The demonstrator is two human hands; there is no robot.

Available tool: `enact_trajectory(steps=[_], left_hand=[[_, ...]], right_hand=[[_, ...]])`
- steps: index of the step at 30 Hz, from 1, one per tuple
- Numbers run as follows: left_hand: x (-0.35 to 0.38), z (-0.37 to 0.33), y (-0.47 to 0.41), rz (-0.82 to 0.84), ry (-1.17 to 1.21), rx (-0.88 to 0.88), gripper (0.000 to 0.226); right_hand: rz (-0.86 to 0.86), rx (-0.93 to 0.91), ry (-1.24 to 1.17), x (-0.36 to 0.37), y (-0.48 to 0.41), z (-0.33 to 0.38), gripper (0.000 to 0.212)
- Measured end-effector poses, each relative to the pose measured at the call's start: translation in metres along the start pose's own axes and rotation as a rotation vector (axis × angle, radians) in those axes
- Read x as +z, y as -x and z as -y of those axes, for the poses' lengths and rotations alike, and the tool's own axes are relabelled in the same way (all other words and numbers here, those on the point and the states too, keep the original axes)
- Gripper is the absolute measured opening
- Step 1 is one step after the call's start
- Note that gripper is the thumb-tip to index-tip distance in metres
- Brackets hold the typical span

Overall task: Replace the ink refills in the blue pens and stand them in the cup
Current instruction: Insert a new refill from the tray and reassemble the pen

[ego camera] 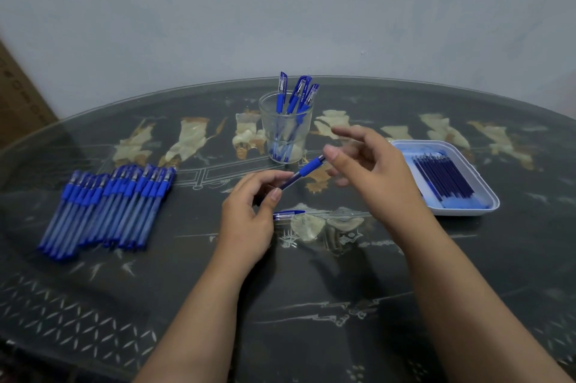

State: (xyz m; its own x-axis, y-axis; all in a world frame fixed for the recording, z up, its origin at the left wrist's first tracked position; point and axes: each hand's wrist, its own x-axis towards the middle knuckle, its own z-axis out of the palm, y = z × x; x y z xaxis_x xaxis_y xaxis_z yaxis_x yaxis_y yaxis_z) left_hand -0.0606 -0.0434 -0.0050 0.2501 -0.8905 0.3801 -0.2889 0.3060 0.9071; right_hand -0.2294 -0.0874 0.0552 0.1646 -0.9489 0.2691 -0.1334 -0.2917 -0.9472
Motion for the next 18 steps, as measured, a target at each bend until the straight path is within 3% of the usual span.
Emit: enact_trajectory(steps=[2, 6, 10, 14, 18], left_hand=[[0.0, 0.0, 0.0, 0.012, -0.002, 0.001, 0.044], [0.0, 0.001, 0.0, 0.007, -0.008, 0.018, 0.048], [0.0, 0.001, -0.001, -0.001, -0.002, 0.021, 0.048], [0.001, 0.002, -0.001, -0.008, 0.013, 0.008, 0.049], [0.001, 0.002, -0.001, -0.017, 0.028, 0.008, 0.049]], right_hand=[[-0.002, -0.011, 0.0, 0.0, 0.0, 0.0, 0.007], [-0.058, 0.037, -0.026, 0.005, 0.002, 0.001, 0.029], [0.002, 0.046, -0.139, 0.006, 0.004, 0.006, 0.009], [-0.06, 0.092, -0.063, 0.01, 0.006, 0.004, 0.038], [0.005, 0.05, -0.09, 0.01, 0.005, 0.006, 0.015]])
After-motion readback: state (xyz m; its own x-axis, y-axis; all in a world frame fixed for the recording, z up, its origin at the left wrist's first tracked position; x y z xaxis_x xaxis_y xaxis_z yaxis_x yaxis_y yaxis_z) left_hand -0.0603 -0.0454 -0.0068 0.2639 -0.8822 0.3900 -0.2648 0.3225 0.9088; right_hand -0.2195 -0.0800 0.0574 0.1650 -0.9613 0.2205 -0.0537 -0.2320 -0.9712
